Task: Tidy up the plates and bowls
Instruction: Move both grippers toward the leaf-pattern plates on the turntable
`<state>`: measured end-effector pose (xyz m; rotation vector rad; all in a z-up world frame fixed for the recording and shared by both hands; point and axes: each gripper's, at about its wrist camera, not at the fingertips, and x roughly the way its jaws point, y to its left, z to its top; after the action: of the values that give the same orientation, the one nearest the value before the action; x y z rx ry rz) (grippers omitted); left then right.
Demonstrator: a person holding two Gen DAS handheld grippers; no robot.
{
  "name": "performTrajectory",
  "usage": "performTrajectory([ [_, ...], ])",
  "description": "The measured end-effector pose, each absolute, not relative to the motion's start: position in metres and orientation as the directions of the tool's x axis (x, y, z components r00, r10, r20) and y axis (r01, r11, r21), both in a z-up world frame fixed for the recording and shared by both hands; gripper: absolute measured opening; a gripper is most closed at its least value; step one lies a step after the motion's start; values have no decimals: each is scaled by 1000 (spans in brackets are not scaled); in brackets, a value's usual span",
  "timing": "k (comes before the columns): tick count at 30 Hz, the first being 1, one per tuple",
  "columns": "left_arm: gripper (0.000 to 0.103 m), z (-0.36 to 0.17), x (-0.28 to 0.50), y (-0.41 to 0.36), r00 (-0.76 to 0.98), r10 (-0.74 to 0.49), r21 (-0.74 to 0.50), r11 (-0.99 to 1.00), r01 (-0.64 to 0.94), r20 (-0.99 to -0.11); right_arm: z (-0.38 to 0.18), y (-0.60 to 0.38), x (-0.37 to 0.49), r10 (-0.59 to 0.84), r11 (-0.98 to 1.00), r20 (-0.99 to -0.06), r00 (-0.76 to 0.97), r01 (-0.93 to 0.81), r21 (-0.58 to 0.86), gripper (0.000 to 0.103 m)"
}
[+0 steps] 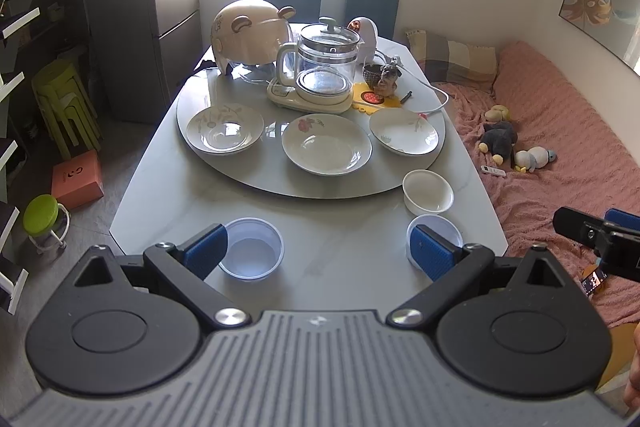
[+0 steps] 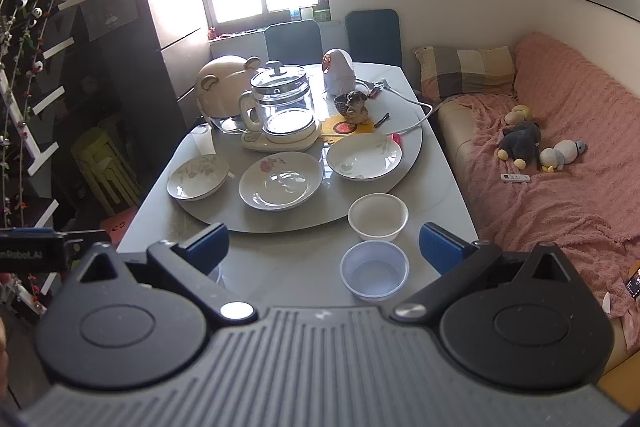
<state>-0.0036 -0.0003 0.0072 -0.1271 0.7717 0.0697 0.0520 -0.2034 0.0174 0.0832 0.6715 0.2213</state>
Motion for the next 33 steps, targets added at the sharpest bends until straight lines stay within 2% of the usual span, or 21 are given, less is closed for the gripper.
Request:
performTrajectory([
  [29,99,-3,13,11,710,47,-97,982,-160,-703,4,-209,66,204,979,-628,751,-152,136,103],
  [33,99,-2,18,8,717,44,-71,989,-130,-695,1,-207,69,206,979,-629,749,-153,137,103],
])
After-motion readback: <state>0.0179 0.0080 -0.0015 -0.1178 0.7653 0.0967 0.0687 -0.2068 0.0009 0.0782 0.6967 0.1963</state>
